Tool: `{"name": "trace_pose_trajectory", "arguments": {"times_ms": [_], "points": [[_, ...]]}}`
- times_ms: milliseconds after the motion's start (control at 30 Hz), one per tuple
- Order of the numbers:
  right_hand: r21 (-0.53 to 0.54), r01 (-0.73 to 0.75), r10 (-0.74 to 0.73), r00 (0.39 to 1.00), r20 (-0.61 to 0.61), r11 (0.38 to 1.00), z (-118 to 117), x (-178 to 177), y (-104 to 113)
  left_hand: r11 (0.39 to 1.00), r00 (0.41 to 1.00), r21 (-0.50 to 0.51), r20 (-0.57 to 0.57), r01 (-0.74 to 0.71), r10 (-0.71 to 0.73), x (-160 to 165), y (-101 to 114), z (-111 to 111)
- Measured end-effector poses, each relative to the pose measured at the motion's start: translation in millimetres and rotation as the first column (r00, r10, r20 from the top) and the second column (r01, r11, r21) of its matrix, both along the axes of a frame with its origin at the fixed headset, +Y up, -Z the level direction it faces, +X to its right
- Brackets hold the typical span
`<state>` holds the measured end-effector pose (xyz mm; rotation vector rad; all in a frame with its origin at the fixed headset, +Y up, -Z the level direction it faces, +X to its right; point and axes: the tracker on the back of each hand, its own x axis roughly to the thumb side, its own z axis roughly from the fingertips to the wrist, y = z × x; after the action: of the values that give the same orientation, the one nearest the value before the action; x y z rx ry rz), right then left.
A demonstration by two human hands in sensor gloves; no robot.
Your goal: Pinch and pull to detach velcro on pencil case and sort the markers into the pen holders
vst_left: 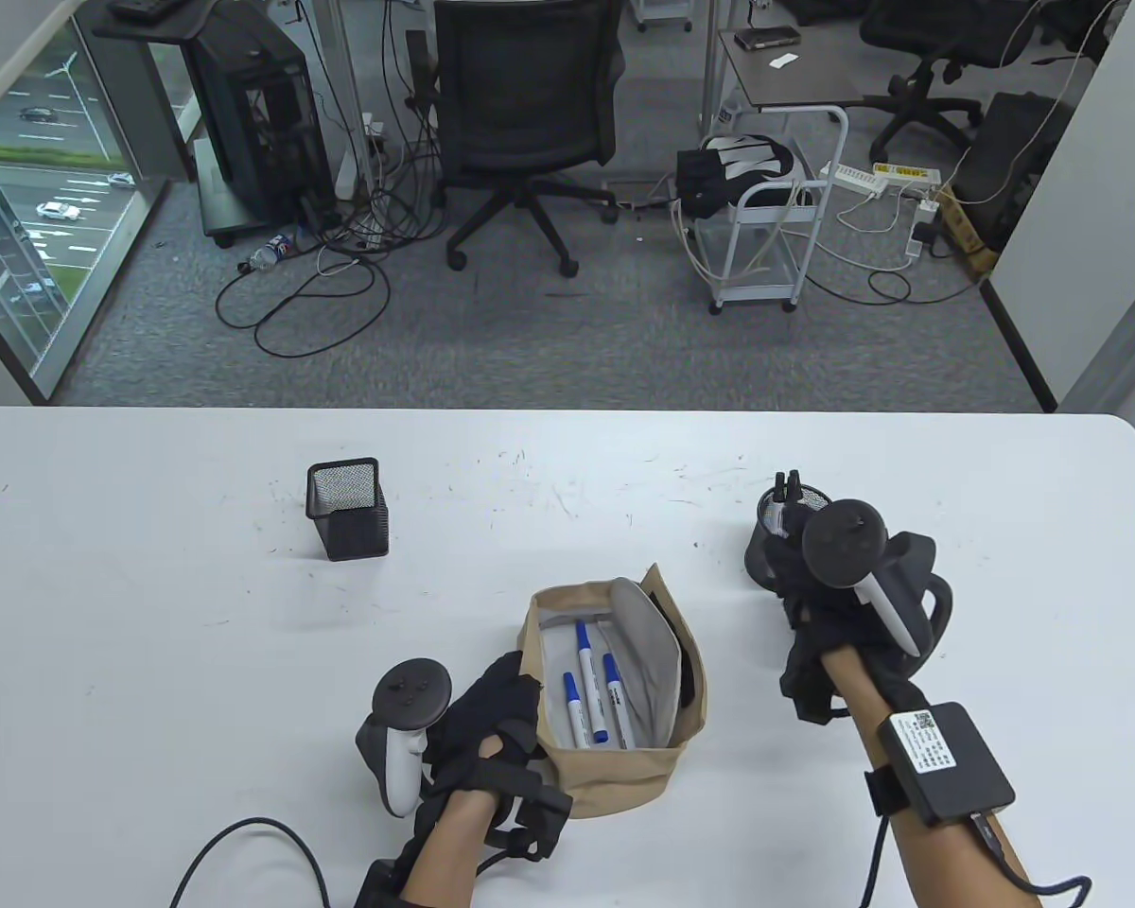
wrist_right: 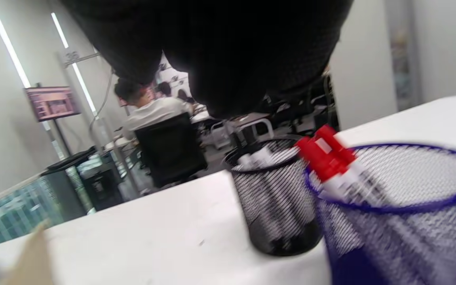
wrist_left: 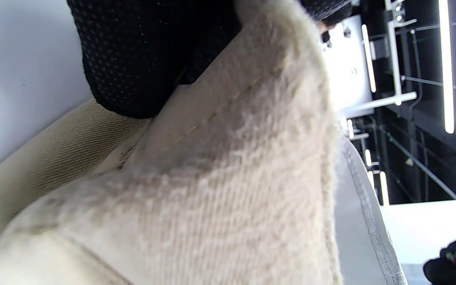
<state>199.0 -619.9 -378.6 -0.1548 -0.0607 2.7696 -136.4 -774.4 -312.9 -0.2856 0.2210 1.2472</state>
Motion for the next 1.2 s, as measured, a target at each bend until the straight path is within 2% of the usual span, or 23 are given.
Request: {"name": "trace_pose_trajectory", "arguments": {"times_ms": [100,233,400,533,633,833,1033,1133,1200], "points": [[-0.097,0.02,-0.029,0.995,-0.098,0.995,9.3,-22.6,-17.3,1.0,1.0,0.003,-0.005,-0.007,0.007,-1.2,0.5,-0.1],[-0.237,-0.027,-0.021,0.98,-0.2,0.971,19.8,-43.8,-42.3,1.0,1.0,0.009,-0.011,-0.006,0.006,-1.8,0.7,0.1],[-0.384,0.026,-0.111,0.973,-0.202,0.923,24.7,-51.3,-75.1,1.0,0.998,0.007,-0.056,0.004,-0.003,-9.1,3.1,0.2],[-0.343,0.036,-0.09,0.986,-0.141,0.939,25.0,-51.7,-87.0,0.999,0.996,0.019,-0.085,0.029,-0.028,-12.2,5.1,1.7],[-0.333,0.07,-0.125,0.981,-0.146,0.94,24.0,-50.8,-89.4,0.996,0.992,0.036,-0.101,0.075,-0.071,-13.9,8.2,2.2],[-0.285,-0.042,-0.007,0.986,-0.169,0.958,27.1,-59.6,-88.5,0.986,0.985,0.064,-0.096,0.153,-0.147,-12.3,16.5,2.3],[-0.295,-0.029,-0.021,0.986,-0.164,0.955,26.4,-57.0,-89.5,0.951,0.953,0.061,-0.028,0.302,-0.301,-9.3,44.8,-3.5],[-0.292,-0.036,-0.014,0.986,-0.168,0.956,26.9,-58.3,-88.9,0.905,0.907,0.074,0.003,0.419,-0.42,0.8,73.1,-7.8],[-0.29,-0.042,-0.008,0.986,-0.168,0.956,27.1,-59.6,-88.5,0.866,0.871,0.11,0.012,0.487,-0.491,12.8,99.7,-7.5]]}}
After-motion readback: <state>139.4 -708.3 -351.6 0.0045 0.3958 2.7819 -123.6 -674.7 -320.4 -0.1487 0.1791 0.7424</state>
